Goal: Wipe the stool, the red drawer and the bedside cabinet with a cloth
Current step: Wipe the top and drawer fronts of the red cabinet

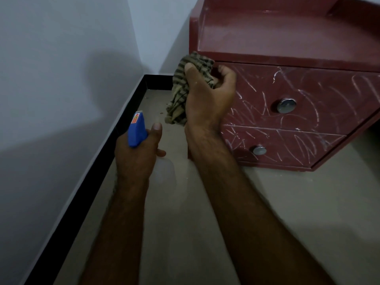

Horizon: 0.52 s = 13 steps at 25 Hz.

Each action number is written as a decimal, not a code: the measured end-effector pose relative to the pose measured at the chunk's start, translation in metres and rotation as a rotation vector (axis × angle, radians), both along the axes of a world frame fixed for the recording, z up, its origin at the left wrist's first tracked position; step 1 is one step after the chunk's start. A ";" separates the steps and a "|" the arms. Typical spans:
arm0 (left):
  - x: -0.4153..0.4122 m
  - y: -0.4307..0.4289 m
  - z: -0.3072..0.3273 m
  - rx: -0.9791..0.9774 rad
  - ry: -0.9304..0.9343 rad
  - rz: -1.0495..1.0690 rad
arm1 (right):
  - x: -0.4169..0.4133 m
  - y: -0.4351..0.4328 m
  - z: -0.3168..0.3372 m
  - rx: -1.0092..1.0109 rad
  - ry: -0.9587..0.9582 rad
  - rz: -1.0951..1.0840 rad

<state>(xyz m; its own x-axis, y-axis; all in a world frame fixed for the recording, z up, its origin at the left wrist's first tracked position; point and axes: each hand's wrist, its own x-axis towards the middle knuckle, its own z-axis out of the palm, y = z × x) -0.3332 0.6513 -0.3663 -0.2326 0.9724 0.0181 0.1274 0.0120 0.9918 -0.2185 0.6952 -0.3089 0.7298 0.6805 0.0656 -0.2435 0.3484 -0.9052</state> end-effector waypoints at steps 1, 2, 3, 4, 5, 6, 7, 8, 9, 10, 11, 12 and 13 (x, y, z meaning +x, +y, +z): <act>0.001 0.000 0.000 0.002 0.005 -0.002 | 0.001 0.002 0.005 0.030 -0.006 -0.007; 0.001 -0.001 0.000 0.004 0.006 -0.002 | 0.001 0.003 0.006 0.040 -0.006 -0.010; 0.000 -0.001 0.000 0.005 0.010 -0.001 | 0.001 0.002 0.004 0.027 -0.004 -0.008; 0.000 -0.001 0.000 0.005 0.013 0.001 | 0.000 0.000 -0.002 -0.006 0.000 -0.002; -0.001 -0.001 -0.001 0.003 0.010 0.005 | -0.001 -0.002 -0.010 -0.051 0.009 0.006; -0.002 -0.001 -0.001 -0.001 0.002 0.009 | -0.002 -0.005 -0.018 -0.091 0.025 0.014; -0.003 -0.001 -0.001 -0.003 -0.008 0.012 | -0.003 -0.007 -0.023 -0.108 0.043 0.021; -0.002 -0.001 0.000 -0.005 -0.016 0.011 | -0.003 -0.007 -0.024 -0.103 0.055 0.025; -0.001 -0.001 0.001 -0.003 -0.019 0.010 | -0.002 -0.006 -0.020 -0.081 0.061 0.027; -0.001 -0.002 0.002 -0.001 -0.012 0.006 | -0.002 -0.004 -0.014 -0.050 0.061 0.030; -0.001 -0.002 0.002 0.003 -0.004 0.001 | -0.002 -0.002 -0.007 -0.014 0.052 0.031; 0.000 -0.003 0.002 0.008 -0.001 -0.004 | -0.001 0.000 0.000 0.016 0.040 0.029; 0.000 -0.002 0.003 0.012 -0.002 -0.005 | 0.000 0.002 0.004 0.034 0.031 0.029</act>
<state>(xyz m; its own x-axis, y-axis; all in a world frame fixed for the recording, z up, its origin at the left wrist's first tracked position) -0.3327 0.6491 -0.3637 -0.2273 0.9734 0.0295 0.1256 -0.0008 0.9921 -0.2181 0.6976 -0.3053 0.7119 0.6991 0.0664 -0.2820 0.3712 -0.8847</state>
